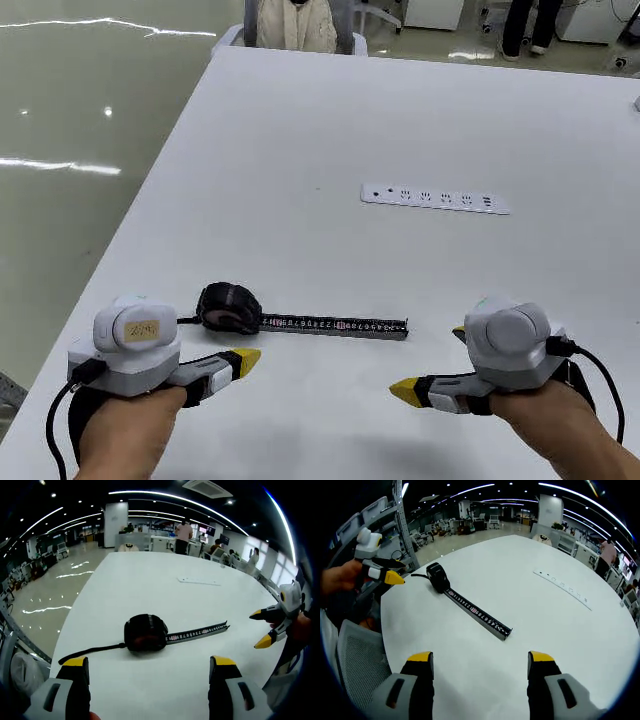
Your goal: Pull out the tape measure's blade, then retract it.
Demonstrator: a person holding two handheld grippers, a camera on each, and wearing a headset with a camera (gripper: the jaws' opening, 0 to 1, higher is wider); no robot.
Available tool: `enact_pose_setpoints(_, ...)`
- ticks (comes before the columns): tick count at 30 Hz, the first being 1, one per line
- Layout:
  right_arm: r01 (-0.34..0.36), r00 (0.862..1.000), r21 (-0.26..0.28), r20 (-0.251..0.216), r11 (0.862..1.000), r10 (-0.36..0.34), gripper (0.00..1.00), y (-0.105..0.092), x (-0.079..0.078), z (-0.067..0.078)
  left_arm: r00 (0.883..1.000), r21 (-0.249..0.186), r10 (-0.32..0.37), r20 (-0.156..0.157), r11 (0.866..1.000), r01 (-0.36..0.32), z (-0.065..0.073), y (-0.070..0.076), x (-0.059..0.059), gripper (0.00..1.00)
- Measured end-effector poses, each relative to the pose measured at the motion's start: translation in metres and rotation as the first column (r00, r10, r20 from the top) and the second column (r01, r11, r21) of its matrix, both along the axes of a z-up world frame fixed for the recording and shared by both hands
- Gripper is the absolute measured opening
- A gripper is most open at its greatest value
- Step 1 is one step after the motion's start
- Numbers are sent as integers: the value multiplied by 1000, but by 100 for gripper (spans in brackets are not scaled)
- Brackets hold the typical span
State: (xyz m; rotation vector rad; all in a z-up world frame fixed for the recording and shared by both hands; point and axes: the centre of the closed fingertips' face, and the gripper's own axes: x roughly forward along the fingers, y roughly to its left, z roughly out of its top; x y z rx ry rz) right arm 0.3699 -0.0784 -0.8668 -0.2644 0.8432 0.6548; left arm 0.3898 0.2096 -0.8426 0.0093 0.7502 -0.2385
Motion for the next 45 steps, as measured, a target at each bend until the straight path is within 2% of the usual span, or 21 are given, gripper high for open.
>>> enact_pose_setpoints(4,-2,1000,-1,-1,1000,2,78,0,1,-1,1000,1,1,-1,1000,-1,-1,0,0,97)
enact_pose_setpoints(9,-54,998,-22,-13,998,53,77,-1,13,-12,1000,-5,26,-5,1000,-26,-8,1,13,97)
enact_pose_setpoints(23,-111,993,-51,-43,993,109,76,-5,26,-31,999,-13,35,-13,999,-35,-15,-12,28,97)
enact_pose_setpoints(45,-238,969,-92,-82,967,231,72,-1,42,-54,999,-17,41,-28,999,-42,-28,-19,50,94)
